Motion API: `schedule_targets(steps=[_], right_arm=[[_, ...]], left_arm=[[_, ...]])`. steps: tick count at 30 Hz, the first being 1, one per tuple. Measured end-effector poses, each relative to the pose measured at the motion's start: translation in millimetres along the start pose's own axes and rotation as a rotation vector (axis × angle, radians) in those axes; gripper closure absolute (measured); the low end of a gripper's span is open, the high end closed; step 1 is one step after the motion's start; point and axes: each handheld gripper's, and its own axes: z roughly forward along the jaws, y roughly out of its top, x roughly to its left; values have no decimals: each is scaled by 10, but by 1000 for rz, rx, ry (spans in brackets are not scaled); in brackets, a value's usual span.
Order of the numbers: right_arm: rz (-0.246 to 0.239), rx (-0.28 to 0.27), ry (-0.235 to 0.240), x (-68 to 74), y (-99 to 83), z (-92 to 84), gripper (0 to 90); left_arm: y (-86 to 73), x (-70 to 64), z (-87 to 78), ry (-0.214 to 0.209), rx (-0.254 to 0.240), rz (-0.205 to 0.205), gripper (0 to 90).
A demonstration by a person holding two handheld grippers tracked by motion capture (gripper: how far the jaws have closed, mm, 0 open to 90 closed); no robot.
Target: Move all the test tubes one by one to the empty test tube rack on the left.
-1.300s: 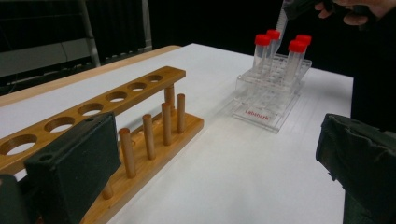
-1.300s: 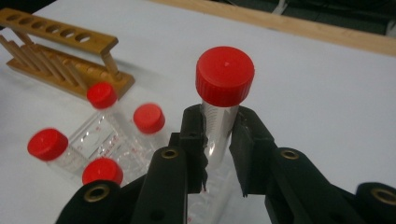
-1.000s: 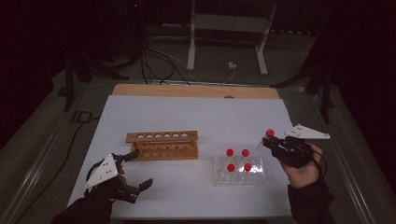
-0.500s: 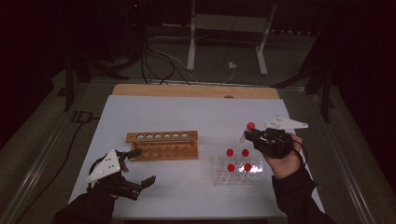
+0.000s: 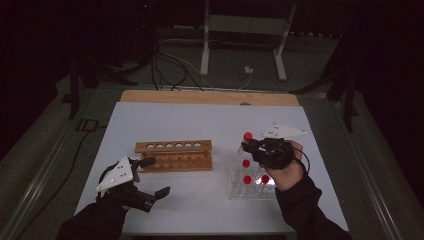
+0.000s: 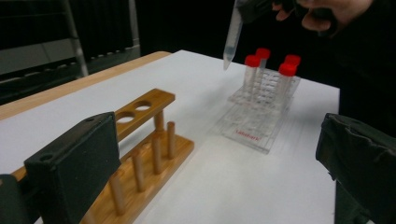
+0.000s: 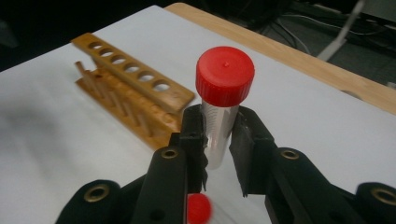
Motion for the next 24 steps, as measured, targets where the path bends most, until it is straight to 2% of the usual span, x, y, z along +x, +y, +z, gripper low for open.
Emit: schedule_targets(steps=[2,10,18,24], right_arm=[[-20,11,26,105,8,39,752],[-55,36,102,331,-3,148,752],[-84,64,150,489,-59,227,752],[-95,76,177,581,-74,258,752]], left_arm=[[54,-3,40,-18,2,-2,4],[234,-31,234,-64,17,-2,13],[420,-86,381,-95,28,30,38],[544,-111,494,-137,22,29,77]])
